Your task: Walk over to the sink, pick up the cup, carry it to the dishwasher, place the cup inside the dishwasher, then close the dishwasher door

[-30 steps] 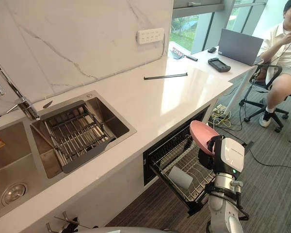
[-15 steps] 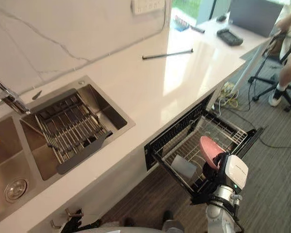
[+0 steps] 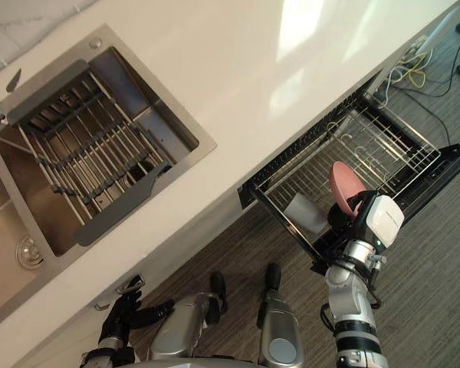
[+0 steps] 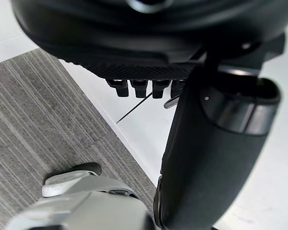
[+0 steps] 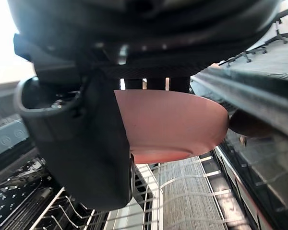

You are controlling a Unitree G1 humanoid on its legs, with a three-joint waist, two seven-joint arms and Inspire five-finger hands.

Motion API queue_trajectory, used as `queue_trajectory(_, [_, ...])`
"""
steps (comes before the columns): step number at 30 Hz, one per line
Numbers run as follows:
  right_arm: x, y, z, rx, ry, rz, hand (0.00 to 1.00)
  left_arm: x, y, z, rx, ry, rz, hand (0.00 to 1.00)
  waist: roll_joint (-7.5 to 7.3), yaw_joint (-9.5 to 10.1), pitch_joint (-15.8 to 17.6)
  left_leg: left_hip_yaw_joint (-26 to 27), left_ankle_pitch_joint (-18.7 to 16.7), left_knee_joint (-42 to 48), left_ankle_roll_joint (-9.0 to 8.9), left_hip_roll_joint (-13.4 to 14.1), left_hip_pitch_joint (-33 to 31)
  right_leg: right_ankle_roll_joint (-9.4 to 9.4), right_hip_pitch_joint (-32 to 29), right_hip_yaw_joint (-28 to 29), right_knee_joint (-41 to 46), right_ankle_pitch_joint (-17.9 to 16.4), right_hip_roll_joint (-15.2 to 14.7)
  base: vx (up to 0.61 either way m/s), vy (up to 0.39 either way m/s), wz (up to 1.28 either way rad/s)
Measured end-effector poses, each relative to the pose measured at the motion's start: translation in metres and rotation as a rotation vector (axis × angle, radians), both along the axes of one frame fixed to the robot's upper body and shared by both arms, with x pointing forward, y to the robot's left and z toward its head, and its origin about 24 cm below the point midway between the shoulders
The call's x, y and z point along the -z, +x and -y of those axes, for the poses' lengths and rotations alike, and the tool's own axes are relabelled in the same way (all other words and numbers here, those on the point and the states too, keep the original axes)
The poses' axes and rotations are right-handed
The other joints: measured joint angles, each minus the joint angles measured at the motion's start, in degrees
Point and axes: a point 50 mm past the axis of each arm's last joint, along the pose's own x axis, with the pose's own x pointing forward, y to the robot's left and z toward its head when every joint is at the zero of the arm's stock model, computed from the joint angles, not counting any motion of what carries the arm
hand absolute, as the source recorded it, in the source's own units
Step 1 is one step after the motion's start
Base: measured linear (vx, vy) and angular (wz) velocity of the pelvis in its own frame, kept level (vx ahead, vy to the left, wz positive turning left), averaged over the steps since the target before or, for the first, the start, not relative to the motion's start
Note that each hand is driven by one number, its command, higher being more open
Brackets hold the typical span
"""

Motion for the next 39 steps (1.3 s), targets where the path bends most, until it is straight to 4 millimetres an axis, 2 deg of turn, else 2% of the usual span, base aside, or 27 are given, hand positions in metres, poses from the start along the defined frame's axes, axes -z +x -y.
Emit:
queue_trajectory(2, [-0.007, 0.007, -0.001, -0.011, 0.017, 0.025, 0.0, 0.001, 0.014, 0.003, 0.01, -0.015, -0.01, 1.0, -0.04, 0.29, 1.7, 0.1, -0.7, 1.8, 0.14, 0.6, -1.1, -0.07, -0.7, 0.0, 1.0, -0.1, 0.1, -0.13, 0.006, -0.04])
queue_trajectory(4, [-0.016, 0.016, -0.005, -0.031, 0.027, 0.053, 0.0, 0.002, 0.034, 0.009, 0.04, -0.03, -0.039, 1.0, -0.9, 0.28, 3.1, 0.4, -1.2, 2.9, 0.12, 0.8, -2.6, -0.3, -2.3, 0.1, 2.0, -0.1, 0.1, -0.14, 0.008, -0.08])
queue_trajectory(6, [-0.024, 0.023, -0.007, -0.039, 0.033, 0.083, 0.0, -0.009, 0.06, 0.008, 0.094, -0.022, 0.01, 1.0, -2.93, 0.32, 4.7, 0.5, -1.0, 4.0, 0.34, 1.2, -5.1, -0.74, -4.5, 0.0, 2.5, 0.2, 0.0, -0.1, 0.002, 0.0])
queue_trajectory(8, [-0.027, 0.025, -0.005, -0.037, 0.03, 0.094, 0.0, -0.014, 0.07, 0.011, 0.106, -0.026, 0.035, 1.0, -3.08, 0.33, 4.8, 0.5, -0.8, 4.6, 0.73, 1.4, -6.1, -0.67, -5.3, -0.1, 2.8, 0.2, 0.0, -0.02, -0.007, 0.01])
queue_trajectory(12, [-0.041, 0.033, -0.005, -0.045, 0.02, 0.136, 0.0, -0.02, 0.083, 0.028, 0.127, -0.07, 0.088, 1.0, -2.96, 0.49, 4.8, 0.7, -0.8, 4.6, 0.71, 1.4, -6.9, -0.76, -6.7, -0.4, 3.7, -0.1, -0.2, 0.03, -0.005, -0.01])
queue_trajectory(14, [-0.055, 0.041, -0.002, -0.049, 0.014, 0.178, 0.0, -0.024, 0.091, 0.042, 0.156, -0.102, 0.115, 1.0, -2.87, 0.64, 4.8, 0.6, -0.8, 4.6, 0.6, 1.5, -7.5, -0.96, -7.7, -1.0, 4.4, -0.5, -0.3, 0.03, -0.024, 0.03])
queue_trajectory(20, [-0.07, 0.051, 0.004, -0.044, -0.005, 0.204, 0.0, -0.031, 0.104, 0.055, 0.176, -0.127, 0.152, 1.0, -2.7, 1.37, 4.7, -0.8, -0.7, 4.4, -0.01, 1.5, -8.3, -1.44, -9.1, -2.5, 7.3, -2.7, -0.6, 0.02, -0.034, 0.12])
queue_trajectory(21, [-0.072, 0.053, 0.005, -0.043, -0.004, 0.21, 1.0, -0.032, 0.106, 0.057, 0.179, -0.132, 0.158, 1.0, -2.68, 1.49, 4.7, -1.0, -0.6, 4.4, -0.11, 1.5, -8.6, -1.53, -9.5, -2.7, 7.8, -3.1, -0.8, 0.03, -0.028, 0.13])
queue_trajectory(28, [-0.08, 0.065, 0.007, -0.092, 0.086, 0.197, 1.0, -0.035, 0.109, 0.072, 0.185, -0.175, 0.176, 1.0, -1.7, 1.99, 4.1, -1.6, -0.1, 3.5, -0.96, 1.2, -9.0, -1.88, -10.4, -4.8, 8.8, -3.7, -1.5, 0.05, -0.011, 0.07])
queue_trajectory(33, [-0.071, 0.071, 0.006, -0.117, 0.141, 0.143, 1.0, -0.036, 0.11, 0.076, 0.19, -0.186, 0.181, 1.0, -1.61, 2.22, 4.1, -2.0, 0.7, 2.6, -1.77, 1.0, -9.0, -2.16, -10.5, -6.1, 8.8, -3.9, -1.8, 0.02, -0.018, 0.08])
queue_trajectory(37, [-0.058, 0.071, 0.003, -0.12, 0.175, 0.093, 1.0, -0.035, 0.11, 0.081, 0.189, -0.204, 0.175, 1.0, -0.23, 2.22, 3.1, -2.4, 1.4, 1.8, -1.77, 0.6, -9.0, -2.26, -10.5, -7.2, 8.8, -4.0, -2.3, 0.01, -0.004, 0.09])
queue_trajectory(39, [-0.054, 0.072, 0.0, -0.123, 0.201, 0.09, 1.0, -0.035, 0.11, 0.081, 0.188, -0.205, 0.175, 1.0, -0.01, 2.21, 2.8, -2.5, 1.5, 1.6, -1.75, 0.6, -9.0, -2.28, -10.5, -7.3, 8.9, -4.0, -2.4, 0.0, -0.001, 0.06])
